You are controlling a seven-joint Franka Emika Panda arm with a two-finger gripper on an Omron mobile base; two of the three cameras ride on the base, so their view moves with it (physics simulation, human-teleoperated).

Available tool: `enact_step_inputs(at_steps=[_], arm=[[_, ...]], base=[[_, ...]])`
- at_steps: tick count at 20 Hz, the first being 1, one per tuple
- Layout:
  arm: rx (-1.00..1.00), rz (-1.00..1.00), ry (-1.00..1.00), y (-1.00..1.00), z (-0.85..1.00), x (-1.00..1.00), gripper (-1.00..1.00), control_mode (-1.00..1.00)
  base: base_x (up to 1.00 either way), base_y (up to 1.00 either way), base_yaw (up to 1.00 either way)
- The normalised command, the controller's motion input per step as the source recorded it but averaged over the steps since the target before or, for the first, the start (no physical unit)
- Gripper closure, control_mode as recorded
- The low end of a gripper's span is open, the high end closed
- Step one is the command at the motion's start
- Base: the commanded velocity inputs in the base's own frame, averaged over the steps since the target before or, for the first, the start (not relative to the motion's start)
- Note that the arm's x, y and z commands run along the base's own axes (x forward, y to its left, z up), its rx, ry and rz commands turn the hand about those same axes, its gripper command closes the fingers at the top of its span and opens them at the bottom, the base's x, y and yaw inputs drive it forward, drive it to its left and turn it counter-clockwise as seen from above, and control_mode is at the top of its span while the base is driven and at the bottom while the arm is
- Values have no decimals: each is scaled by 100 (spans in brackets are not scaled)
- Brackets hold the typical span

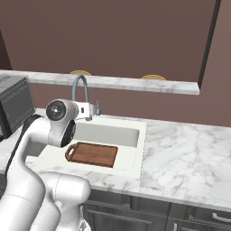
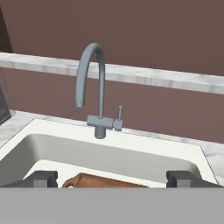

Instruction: Turn on the sink faucet with hot water and rinse the cutting board for ten seconds, then turn off the faucet. Push the cutting board to reach the water if necessary.

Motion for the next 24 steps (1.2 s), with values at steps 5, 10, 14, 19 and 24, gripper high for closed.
enact_step_inputs(at_steps=[5,10,14,19,24], arm=[[0,0,-13,0,-11,10,-100,-100],[0,0,-7,0,-5,18,-100,-100],[0,0,0,-1,-1,33,-100,-100],[1,0,0,-5,0,29,-100,-100],[2,0,0,-8,-2,25,-100,-100]], base=[[0,0,0],[0,0,0],[0,0,0],[0,0,0],[0,0,0]])
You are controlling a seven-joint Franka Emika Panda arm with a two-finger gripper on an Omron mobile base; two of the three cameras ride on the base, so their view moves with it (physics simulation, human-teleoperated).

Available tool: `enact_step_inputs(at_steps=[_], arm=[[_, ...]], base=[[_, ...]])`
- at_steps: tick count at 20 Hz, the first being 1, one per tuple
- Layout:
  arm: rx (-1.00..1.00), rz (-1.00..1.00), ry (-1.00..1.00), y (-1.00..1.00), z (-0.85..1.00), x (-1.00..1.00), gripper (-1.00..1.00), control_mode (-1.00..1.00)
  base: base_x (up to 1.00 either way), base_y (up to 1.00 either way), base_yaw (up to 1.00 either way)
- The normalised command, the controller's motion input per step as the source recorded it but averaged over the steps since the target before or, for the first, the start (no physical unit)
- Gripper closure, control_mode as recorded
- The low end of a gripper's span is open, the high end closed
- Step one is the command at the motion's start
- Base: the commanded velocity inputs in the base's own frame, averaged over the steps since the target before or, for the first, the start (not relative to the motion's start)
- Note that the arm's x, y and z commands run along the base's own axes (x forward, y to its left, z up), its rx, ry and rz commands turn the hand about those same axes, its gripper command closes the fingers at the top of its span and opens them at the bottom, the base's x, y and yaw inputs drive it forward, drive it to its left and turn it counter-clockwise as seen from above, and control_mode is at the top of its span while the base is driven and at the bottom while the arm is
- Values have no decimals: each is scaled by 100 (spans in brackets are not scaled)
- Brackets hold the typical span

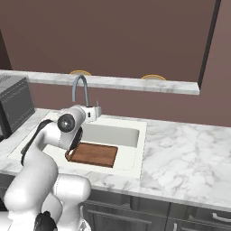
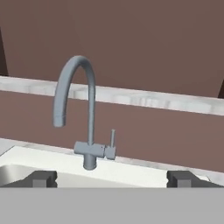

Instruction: Turn on the sink faucet with hot water and rinse the cutting board for ten seconds, then turn off the faucet. Push the cutting board to reach the water if necessary.

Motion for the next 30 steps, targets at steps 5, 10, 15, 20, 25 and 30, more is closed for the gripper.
enact_step_inputs(at_steps=[5,10,15,20,25,30], arm=[[1,0,0,-9,-10,18,-100,-100],[0,0,-1,-1,-16,19,-100,-100],[0,0,-3,0,-13,20,-100,-100],[0,0,0,0,-10,24,-100,-100],[0,0,0,0,-11,22,-100,-100],[0,0,0,0,-11,12,-100,-100]], base=[[0,0,0],[0,0,0],[0,0,0],[0,0,0],[0,0,0],[0,0,0]])
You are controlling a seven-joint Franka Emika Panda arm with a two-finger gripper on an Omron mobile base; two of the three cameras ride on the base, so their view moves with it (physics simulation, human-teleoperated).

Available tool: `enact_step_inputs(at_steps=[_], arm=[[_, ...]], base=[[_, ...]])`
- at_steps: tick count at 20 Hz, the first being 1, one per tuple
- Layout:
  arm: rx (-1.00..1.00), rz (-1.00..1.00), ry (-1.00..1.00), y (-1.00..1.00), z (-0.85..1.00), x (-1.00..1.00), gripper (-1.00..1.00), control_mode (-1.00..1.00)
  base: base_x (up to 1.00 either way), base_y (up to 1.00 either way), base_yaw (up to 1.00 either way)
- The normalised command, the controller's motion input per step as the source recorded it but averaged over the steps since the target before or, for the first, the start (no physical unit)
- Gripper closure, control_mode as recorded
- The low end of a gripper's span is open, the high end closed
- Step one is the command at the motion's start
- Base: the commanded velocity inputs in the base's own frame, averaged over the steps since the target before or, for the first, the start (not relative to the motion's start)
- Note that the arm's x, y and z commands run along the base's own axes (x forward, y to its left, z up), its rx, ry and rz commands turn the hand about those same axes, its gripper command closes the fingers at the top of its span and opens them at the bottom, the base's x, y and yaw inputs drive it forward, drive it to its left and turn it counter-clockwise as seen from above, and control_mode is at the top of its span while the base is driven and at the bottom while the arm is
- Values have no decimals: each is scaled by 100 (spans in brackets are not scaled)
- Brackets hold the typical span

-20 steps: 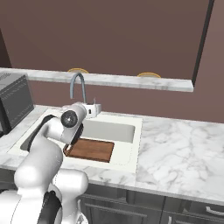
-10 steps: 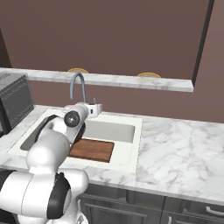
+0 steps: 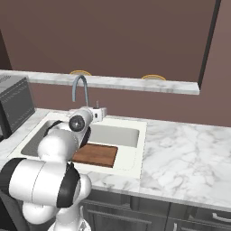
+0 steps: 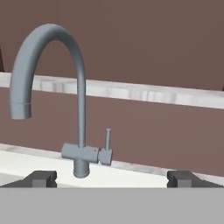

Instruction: Turn on the sink faucet with hot water and rinse the cutting board for ten seconds, then turn off the faucet. Push the cutting board to reach the water if necessary.

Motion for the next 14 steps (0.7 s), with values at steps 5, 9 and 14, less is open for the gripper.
enact_step_inputs(at_steps=[5,9,14], arm=[[0,0,0,0,-14,16,-100,-100],[0,0,0,0,-15,24,-100,-100],[0,0,0,0,-7,18,-100,-100]], base=[[0,0,0],[0,0,0],[0,0,0]])
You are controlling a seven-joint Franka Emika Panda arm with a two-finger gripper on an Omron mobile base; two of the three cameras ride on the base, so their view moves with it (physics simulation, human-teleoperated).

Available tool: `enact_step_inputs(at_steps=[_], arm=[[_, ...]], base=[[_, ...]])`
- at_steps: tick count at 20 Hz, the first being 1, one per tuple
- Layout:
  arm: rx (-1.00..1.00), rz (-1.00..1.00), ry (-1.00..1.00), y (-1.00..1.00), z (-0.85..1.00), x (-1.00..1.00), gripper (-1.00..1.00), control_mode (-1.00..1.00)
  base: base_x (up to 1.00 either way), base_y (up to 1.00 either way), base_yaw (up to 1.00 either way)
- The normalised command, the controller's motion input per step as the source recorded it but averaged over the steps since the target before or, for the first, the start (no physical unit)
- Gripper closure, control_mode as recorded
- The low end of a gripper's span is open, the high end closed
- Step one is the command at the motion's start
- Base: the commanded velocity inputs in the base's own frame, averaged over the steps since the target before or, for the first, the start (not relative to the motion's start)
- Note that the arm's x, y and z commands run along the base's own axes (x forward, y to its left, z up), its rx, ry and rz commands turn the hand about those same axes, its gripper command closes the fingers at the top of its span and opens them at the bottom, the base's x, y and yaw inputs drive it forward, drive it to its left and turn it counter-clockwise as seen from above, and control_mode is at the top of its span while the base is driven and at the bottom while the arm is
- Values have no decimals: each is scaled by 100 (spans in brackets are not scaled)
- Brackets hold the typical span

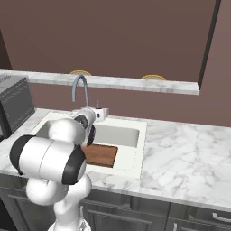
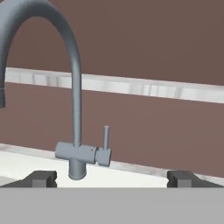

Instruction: Turn on the sink faucet with hot water and rinse the cutting board for ten seconds, then turn off the faucet. Push the cutting board to reach the water if necessary.

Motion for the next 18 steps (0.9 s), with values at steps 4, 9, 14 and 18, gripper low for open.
enact_step_inputs(at_steps=[4,9,14,18], arm=[[0,0,0,0,-7,18,-100,-100],[0,0,0,0,-9,20,-100,-100],[0,0,0,0,-2,16,-100,-100],[0,0,0,2,0,7,-100,-100]], base=[[0,0,0],[0,0,0],[0,0,0],[0,0,0]])
